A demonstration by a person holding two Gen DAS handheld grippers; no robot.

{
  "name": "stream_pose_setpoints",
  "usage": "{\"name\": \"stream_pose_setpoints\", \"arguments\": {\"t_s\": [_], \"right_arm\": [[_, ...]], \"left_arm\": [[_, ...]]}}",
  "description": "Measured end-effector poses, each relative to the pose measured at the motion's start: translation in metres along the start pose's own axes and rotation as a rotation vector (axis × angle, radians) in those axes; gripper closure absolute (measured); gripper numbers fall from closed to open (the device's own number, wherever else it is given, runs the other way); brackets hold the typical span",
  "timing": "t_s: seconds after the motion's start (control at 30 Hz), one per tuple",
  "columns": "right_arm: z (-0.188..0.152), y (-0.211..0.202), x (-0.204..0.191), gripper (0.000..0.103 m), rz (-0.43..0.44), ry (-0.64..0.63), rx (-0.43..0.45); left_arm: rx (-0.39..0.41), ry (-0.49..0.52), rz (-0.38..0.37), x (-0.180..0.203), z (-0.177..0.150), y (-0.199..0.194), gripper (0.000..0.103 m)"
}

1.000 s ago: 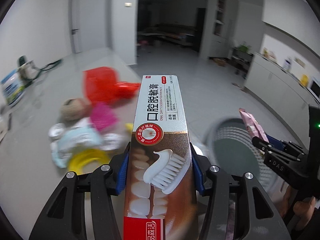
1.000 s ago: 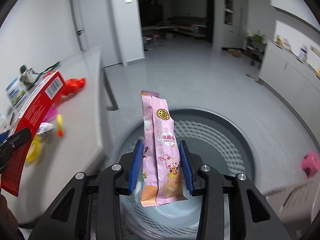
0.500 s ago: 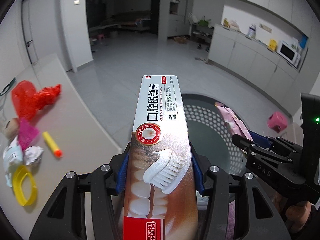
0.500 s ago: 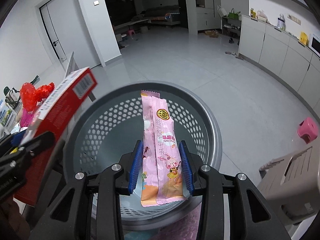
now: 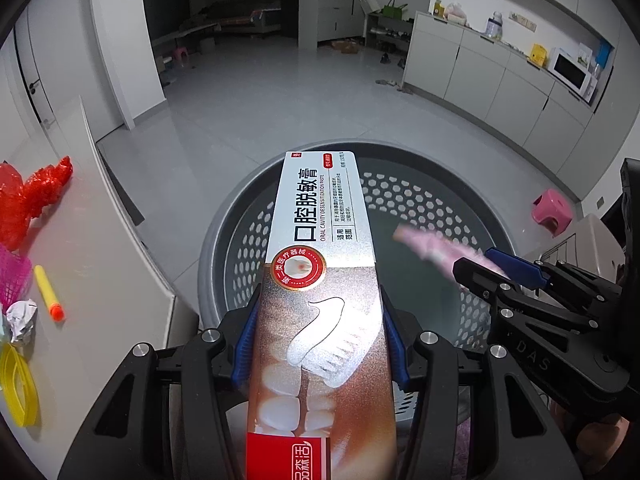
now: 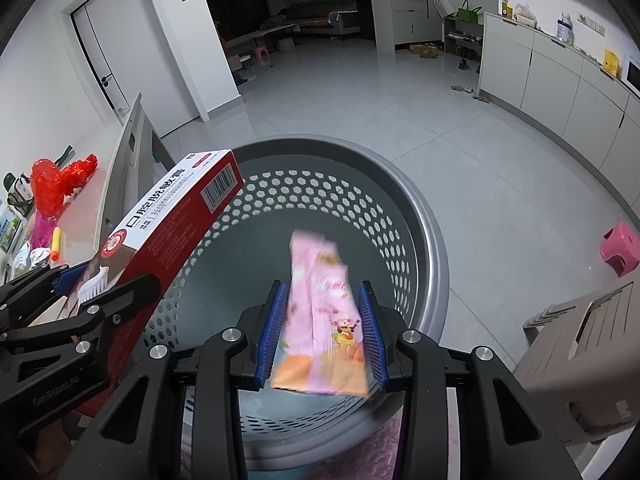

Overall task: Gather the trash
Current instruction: 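Carry both items over the grey basket and open both tools to drop them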

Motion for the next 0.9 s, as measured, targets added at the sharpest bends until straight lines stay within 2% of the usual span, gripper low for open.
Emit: {"name": "stream_pose_setpoints", "arguments": {"t_s": [0.43,0.5,0.57,0.9], "right_arm": [[0.003,0.011,-0.003,0.066,0.019,0.006,-0.013],[0.002,0.011,-0.002,0.059,0.017,0.009,-0.007],[0.002,0.008,-0.001,0.047,0.015,0.014,0.009],[0.004,0.005,0.002,0.046,0.018,0.026,0.022]], "left_arm": [[-0.030,-0.017,0.021,-0.002,0.003,0.012,0.051],[-0.028,-0.022,0.025,-0.004,0.004,0.012,0.049],[-0.021,-0.023,0.028,-0.005,0.004,0.011,0.044],[-0.009,-0.030,0.040,-0.007,0.002,0.007,0.041]]}}
Point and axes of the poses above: each gripper's, at about its wrist camera, not at the fingertips, and y roughly the way its jaws point, x to its right, z to its top, the point moved 4 cm from there along y, roughly the way its jaws point, and after that the axes turned 13 degrees about -z, right-handed, at the moved point
